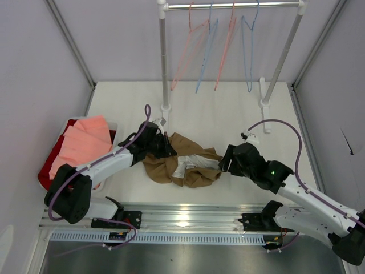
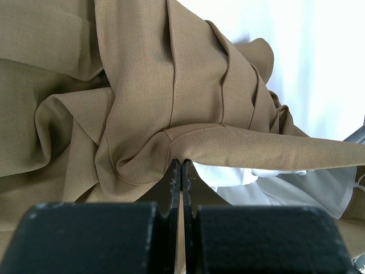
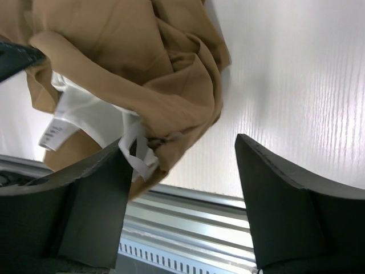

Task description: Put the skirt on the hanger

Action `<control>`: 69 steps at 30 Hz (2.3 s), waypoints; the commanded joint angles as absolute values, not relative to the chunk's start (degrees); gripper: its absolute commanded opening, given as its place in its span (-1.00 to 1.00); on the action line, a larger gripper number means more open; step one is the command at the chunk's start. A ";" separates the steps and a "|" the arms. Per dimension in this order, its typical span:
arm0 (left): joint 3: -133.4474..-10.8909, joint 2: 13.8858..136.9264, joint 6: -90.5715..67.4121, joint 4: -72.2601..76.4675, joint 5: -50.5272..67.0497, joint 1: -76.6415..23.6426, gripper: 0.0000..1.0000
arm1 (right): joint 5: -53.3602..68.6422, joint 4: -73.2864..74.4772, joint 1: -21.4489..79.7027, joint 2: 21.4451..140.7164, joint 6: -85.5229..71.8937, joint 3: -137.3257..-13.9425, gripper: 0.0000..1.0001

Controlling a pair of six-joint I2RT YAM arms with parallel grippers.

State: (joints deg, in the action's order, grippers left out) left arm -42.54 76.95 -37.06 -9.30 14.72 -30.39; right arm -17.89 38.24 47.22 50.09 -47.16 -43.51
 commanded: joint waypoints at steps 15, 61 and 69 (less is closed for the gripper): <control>-45.09 69.79 -32.26 -15.72 11.88 -33.74 0.10 | -10.72 26.19 42.19 57.21 -43.24 -42.89 -1.00; -55.89 61.27 -32.52 -23.03 10.43 -36.24 -1.00 | 42.86 -4.50 1.34 49.66 -47.43 -47.19 -1.00; -65.65 58.45 -37.52 -17.68 32.50 -29.37 -1.00 | 55.20 -34.34 -11.69 56.24 -74.43 -50.18 -1.00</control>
